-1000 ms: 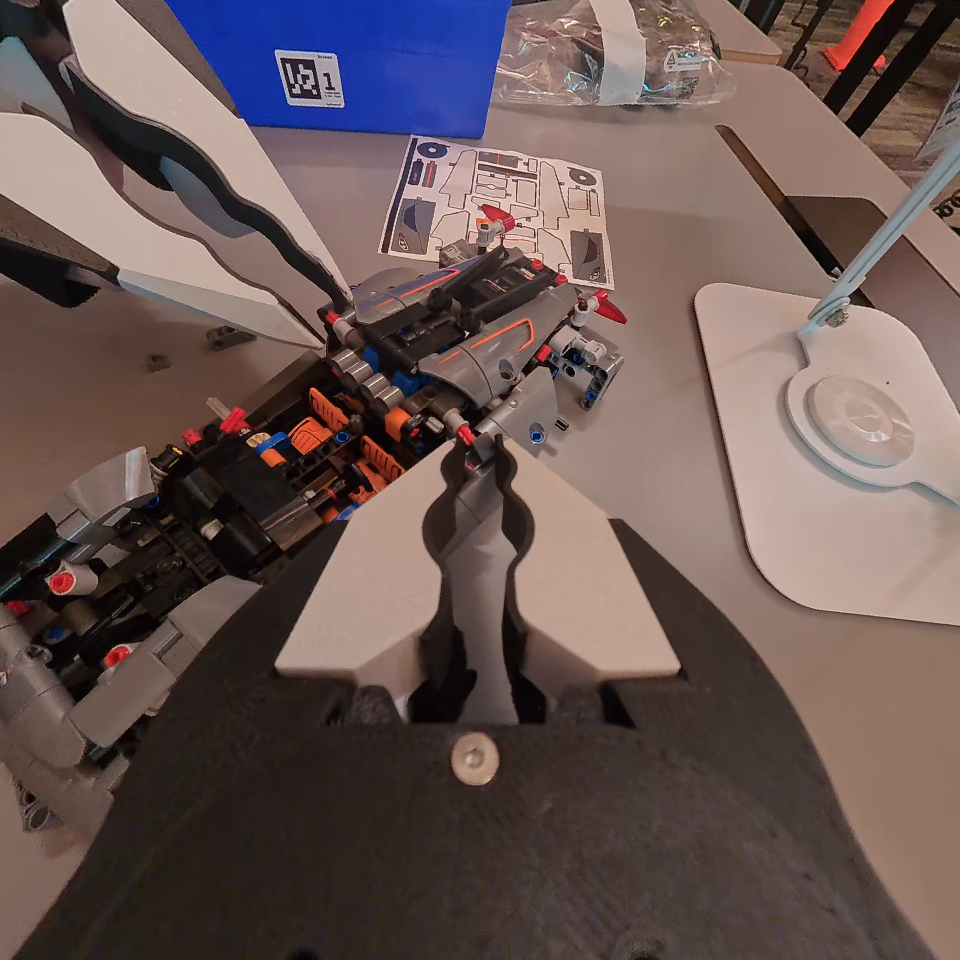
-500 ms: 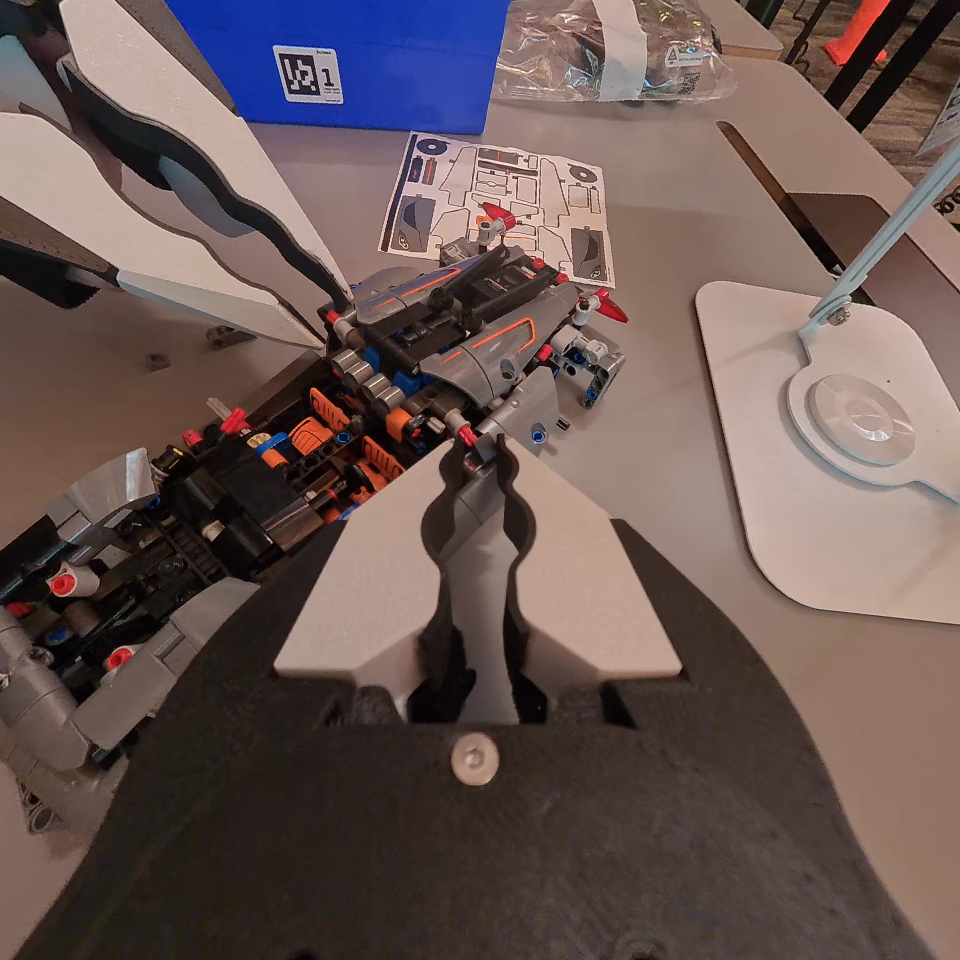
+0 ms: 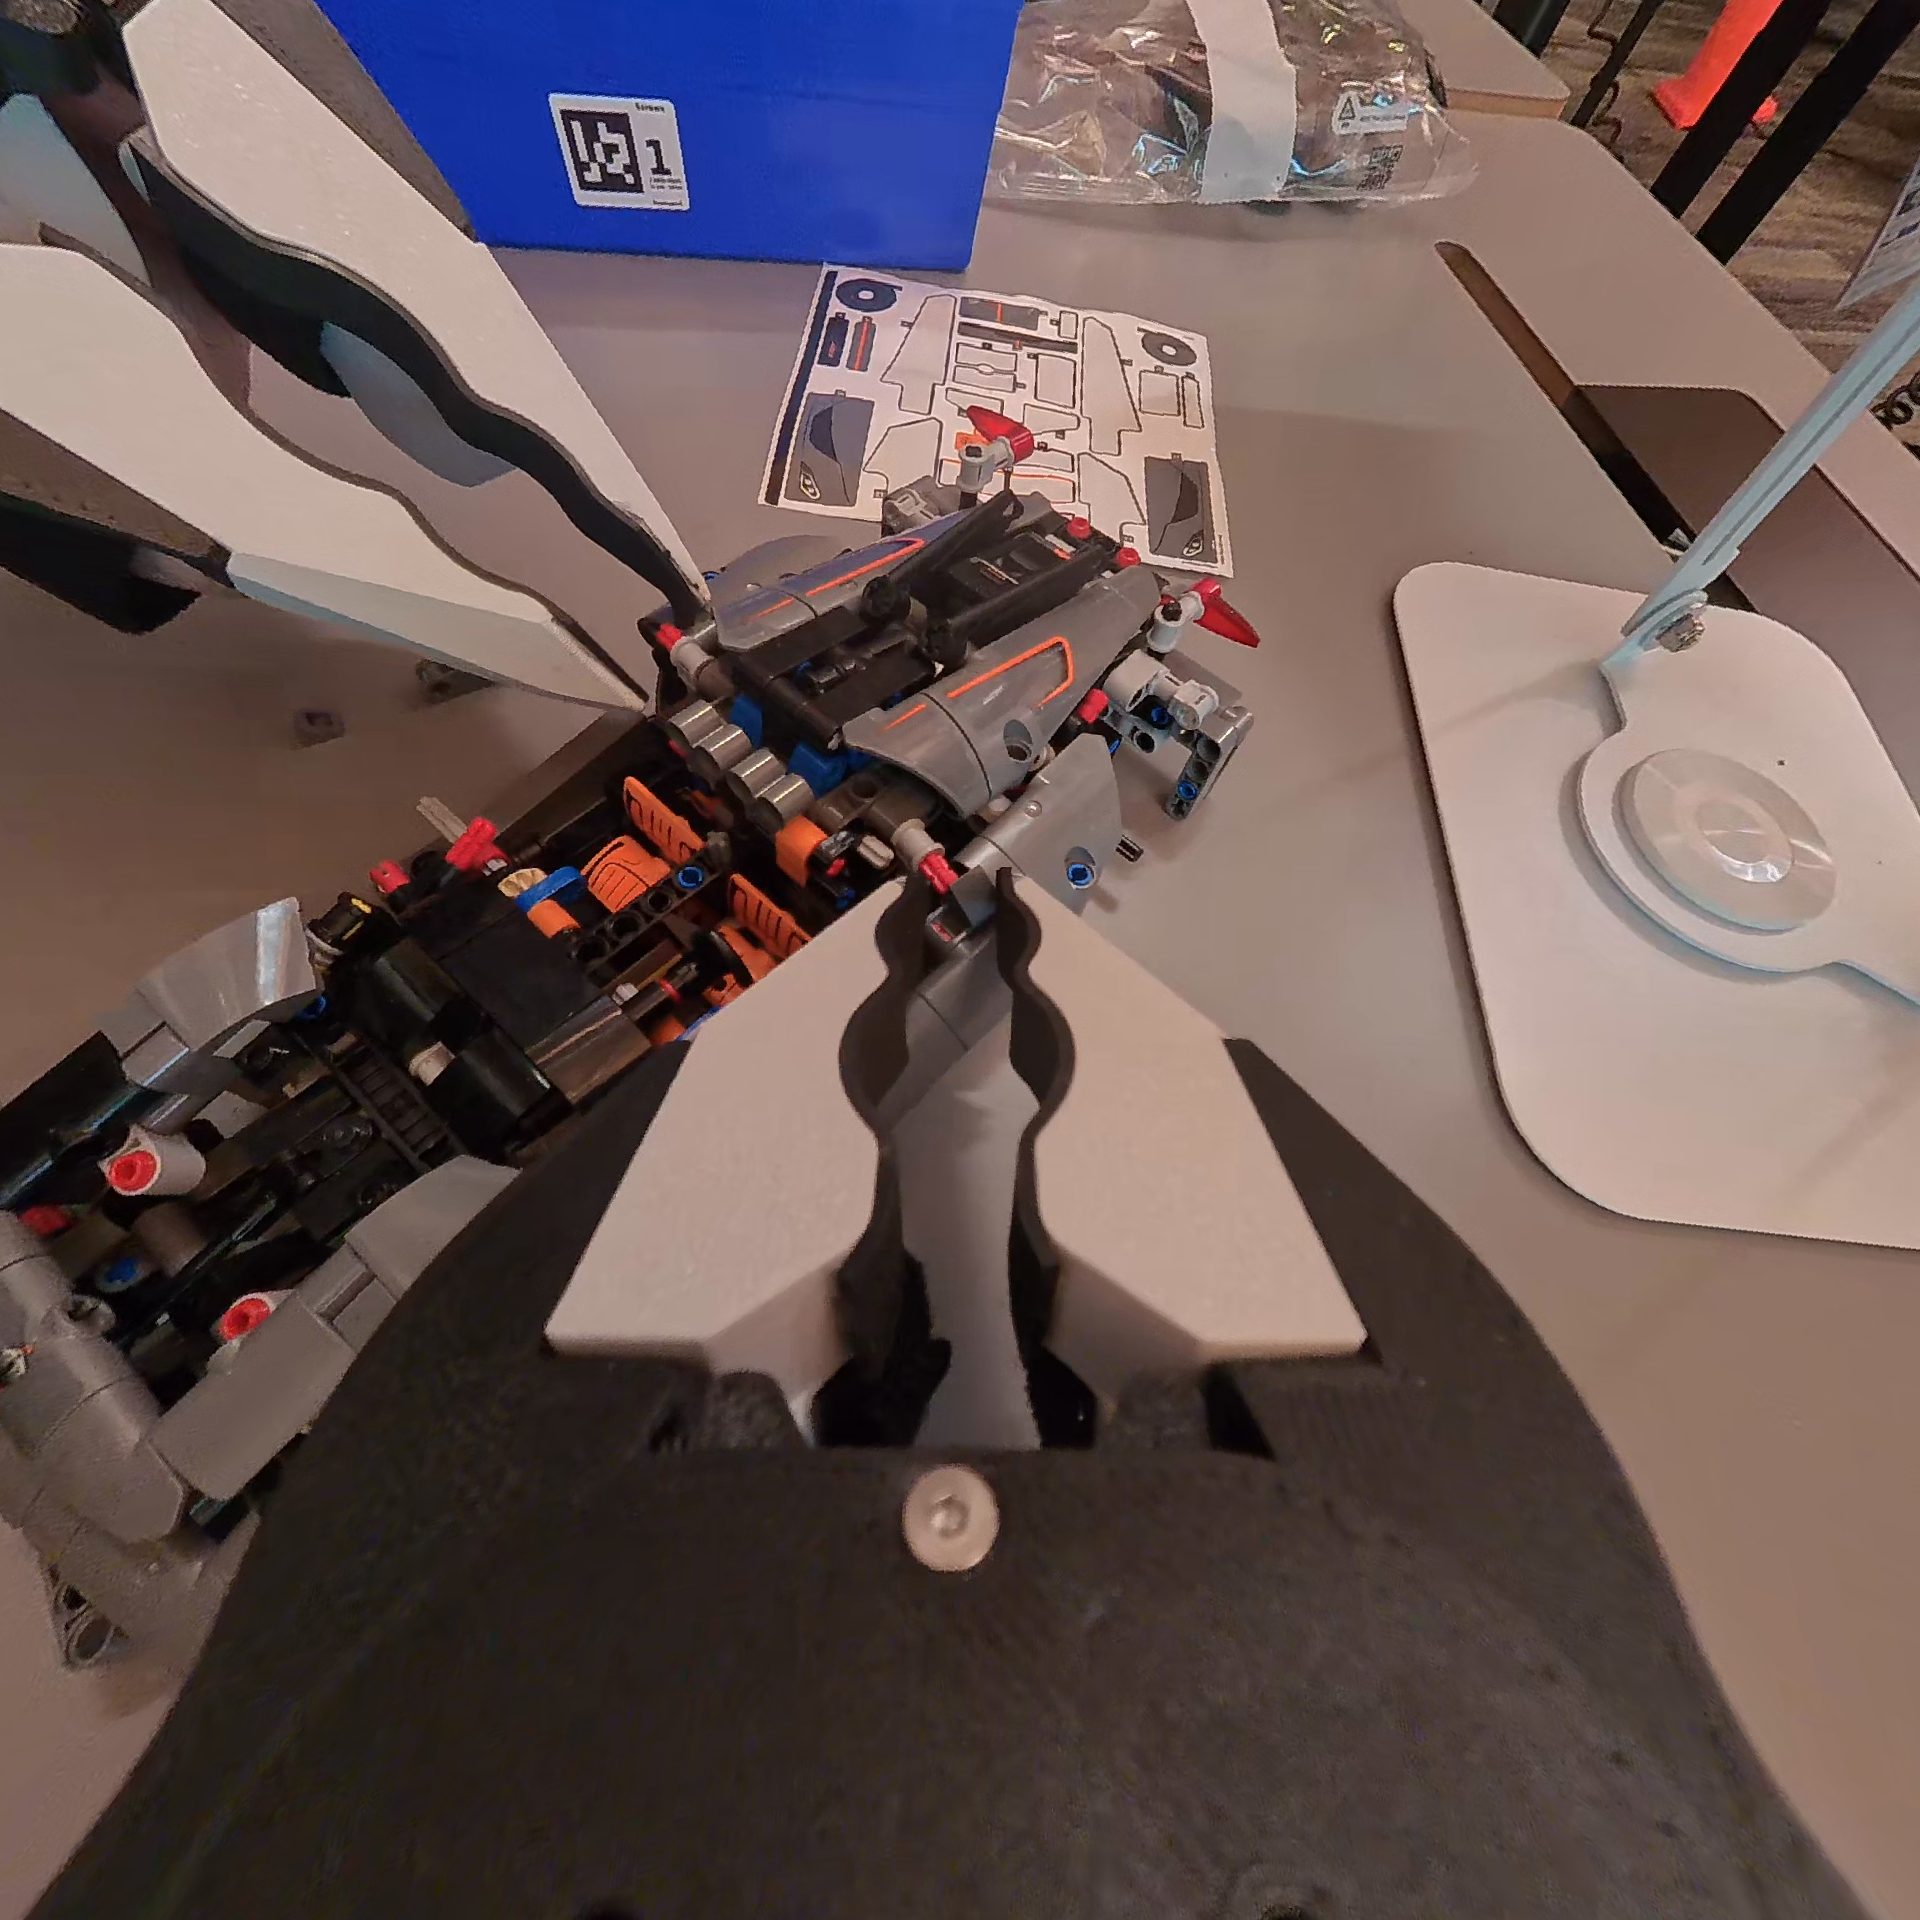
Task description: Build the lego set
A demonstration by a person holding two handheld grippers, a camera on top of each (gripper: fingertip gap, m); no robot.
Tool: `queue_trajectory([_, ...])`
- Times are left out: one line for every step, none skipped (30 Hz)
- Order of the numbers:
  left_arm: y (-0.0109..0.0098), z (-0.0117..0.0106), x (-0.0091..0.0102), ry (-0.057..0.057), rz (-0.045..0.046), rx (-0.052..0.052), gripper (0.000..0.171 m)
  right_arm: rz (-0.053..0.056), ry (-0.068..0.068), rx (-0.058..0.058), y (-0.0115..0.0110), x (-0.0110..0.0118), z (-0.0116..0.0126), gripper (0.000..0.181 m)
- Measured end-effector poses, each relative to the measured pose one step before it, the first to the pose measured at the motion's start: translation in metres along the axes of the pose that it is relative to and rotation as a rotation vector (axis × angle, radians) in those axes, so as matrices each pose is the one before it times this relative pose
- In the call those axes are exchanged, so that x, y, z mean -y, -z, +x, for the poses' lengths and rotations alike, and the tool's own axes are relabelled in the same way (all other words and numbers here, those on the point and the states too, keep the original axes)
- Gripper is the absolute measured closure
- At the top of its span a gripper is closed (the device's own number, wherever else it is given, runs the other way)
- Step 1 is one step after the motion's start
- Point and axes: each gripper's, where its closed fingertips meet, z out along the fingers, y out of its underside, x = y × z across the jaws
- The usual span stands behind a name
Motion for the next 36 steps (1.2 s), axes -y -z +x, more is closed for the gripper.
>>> queue_trajectory([0.00008,0.00003,-0.00006,-0.0001,0.00151,-0.0003,0.150,0.0007,0.0002,-0.0001,-0.00009,0.00003,-0.00012,0.170])
queue_trajectory([0.00000,0.00006,0.00002,0.0009,0.00206,-0.0006,0.150,0.0002,0.0006,-0.0003,-0.00002,0.00003,0.00008,0.170])
queue_trajectory([-0.00004,-0.00004,-0.00001,0.0019,0.00225,-0.0009,0.150,0.0005,0.0004,0.0000,0.00004,-0.00009,0.00001,0.170])
queue_trajectory([0.00000,0.00008,0.00012,0.0021,0.00221,-0.0009,0.150,0.0007,0.0000,-0.0003,0.00001,0.00007,-0.00004,0.170])
queue_trajectory([0.00007,0.00009,-0.00005,0.0018,0.00201,-0.0006,0.149,0.0008,0.0002,-0.0005,-0.00010,-0.00010,0.00014,0.170])
queue_trajectory([-0.00001,-0.00001,0.00003,0.0013,0.00213,0.0001,0.149,0.0013,-0.0008,0.0004,0.00003,-0.00004,0.00009,0.170])
queue_trajectory([0.00008,0.00010,0.00003,0.0010,0.00220,0.0004,0.149,0.0018,-0.0025,0.0009,-0.00002,0.00003,0.00004,0.170])
queue_trajectory([-0.00001,-0.00005,0.00004,0.0018,0.00223,0.0006,0.149,0.0016,-0.0020,0.0005,0.00000,0.00000,0.00013,0.170])
queue_trajectory([-0.00013,-0.00005,0.00013,0.0028,0.00231,0.0008,0.149,0.0007,-0.0010,-0.0004,0.00002,-0.00008,0.00011,0.171])
queue_trajectory([0.00001,-0.00019,0.00000,0.0014,0.00189,0.0014,0.149,0.0002,-0.0006,0.0000,-0.00002,0.00001,0.00010,0.171])
queue_trajectory([0.00004,-0.00015,0.00007,0.0011,0.00140,0.0011,0.150,0.0001,-0.0010,0.0004,-0.00001,0.00001,-0.00013,0.171])
queue_trajectory([-0.00006,-0.00025,0.00003,0.0019,0.00096,0.0003,0.150,-0.0003,-0.0001,0.0001,-0.00003,0.00000,-0.00008,0.171])
queue_trajectory([0.00001,-0.00024,0.00008,0.0010,0.00040,0.0005,0.151,-0.0008,0.0008,-0.0006,-0.00006,-0.00002,0.00000,0.171])
queue_trajectory([-0.00015,-0.00042,0.00018,0.0005,0.00018,0.0014,0.151,-0.0004,0.0000,-0.0003,0.00003,-0.00004,-0.00009,0.171])
queue_trajectory([-0.00023,-0.00011,0.00023,0.0009,0.00111,0.0003,0.152,-0.0004,-0.0002,0.0004,-0.00003,0.00011,-0.00020,0.170])
queue_trajectory([-0.00048,0.00016,0.00060,0.0013,0.00183,-0.0014,0.152,-0.0007,0.0009,-0.0002,-0.00007,-0.00001,-0.00005,0.171])
queue_trajectory([-0.00051,0.00026,0.00056,0.0009,0.00173,-0.0006,0.152,-0.0004,0.0006,-0.0001,0.00009,-0.00008,-0.00002,0.171])
queue_trajectory([-0.00079,0.00012,0.00069,0.0003,0.00229,0.0001,0.153,-0.0002,0.0001,0.0004,-0.00005,0.00002,-0.00012,0.170])
queue_trajectory([-0.00107,0.00048,0.00084,0.0002,0.00261,-0.0016,0.153,-0.0002,0.0006,0.0002,0.00008,-0.00005,-0.00005,0.171])
queue_trajectory([-0.00040,-0.00078,0.00038,-0.0014,-0.00099,0.0060,0.154,-0.0007,0.0004,-0.0014,0.00006,-0.00009,0.00008,0.171])
queue_trajectory([-0.00011,-0.00121,-0.00008,-0.0049,-0.00159,0.0055,0.156,-0.0004,0.0010,-0.0012,0.00009,-0.00008,0.00016,0.171])
queue_trajectory([0.00006,-0.00090,-0.00001,-0.0002,0.00027,0.0005,0.158,0.0002,0.0007,-0.0009,0.00005,0.00000,0.00010,0.172])
queue_trajectory([0.00007,-0.00063,-0.00004,0.0047,0.00060,-0.0032,0.159,0.0003,-0.0006,0.0007,-0.00002,0.00005,-0.00013,0.172])
queue_trajectory([-0.00004,-0.00010,0.00002,0.0040,0.00075,-0.0054,0.160,-0.0002,-0.0006,0.0003,-0.00005,0.00000,0.00000,0.172])
queue_trajectory([0.00004,-0.00012,0.00006,0.0004,-0.00009,-0.0030,0.160,0.0001,-0.0007,-0.0001,-0.00001,0.00001,-0.00003,0.172])
queue_trajectory([0.00002,-0.00030,-0.00001,-0.0009,-0.00033,-0.0007,0.160,0.0002,-0.0015,0.0012,-0.00002,0.00002,-0.00013,0.172])
queue_trajectory([-0.00021,-0.00027,-0.00001,0.0008,0.00071,-0.0003,0.160,0.0000,-0.0007,0.0019,0.00016,0.00000,-0.00017,0.172])
queue_trajectory([-0.00021,-0.00032,0.00016,0.0030,0.00178,0.0001,0.160,0.0004,-0.0010,0.0010,0.00014,-0.00007,0.00000,0.172])
queue_trajectory([-0.00026,-0.00054,0.00006,0.0024,0.00204,0.0006,0.160,0.0001,-0.0017,0.0002,0.00010,0.00006,-0.00007,0.172])
queue_trajectory([-0.00036,-0.00048,0.00000,0.0013,0.00130,0.0009,0.160,-0.0001,-0.0005,0.0009,0.00007,-0.00006,-0.00009,0.172])
queue_trajectory([-0.00020,-0.00064,-0.00001,0.0012,0.00009,0.0010,0.160,0.0001,-0.0009,0.0006,-0.00001,0.00014,-0.00020,0.173])
queue_trajectory([-0.00014,-0.00046,-0.00004,-0.0008,-0.00047,0.0003,0.160,-0.0002,-0.0004,-0.0002,-0.00010,0.00021,-0.00034,0.173])
queue_trajectory([-0.00008,-0.00038,-0.00009,-0.0038,-0.00081,-0.0011,0.160,-0.0003,0.0014,-0.0002,-0.00002,0.00003,-0.00023,0.173])
queue_trajectory([-0.00009,-0.00030,0.00000,-0.0033,-0.00182,-0.0034,0.160,0.0004,-0.0003,0.0020,0.00009,-0.00003,-0.00016,0.173])
queue_trajectory([-0.00033,-0.00046,0.00012,-0.0006,-0.00264,-0.0038,0.160,0.0017,-0.0032,0.0043,0.00028,-0.00007,-0.00019,0.174])
queue_trajectory([-0.00045,-0.00052,0.00010,-0.0019,-0.00267,-0.0036,0.160,0.0019,-0.0030,0.0038,0.00021,-0.00001,-0.00018,0.174])
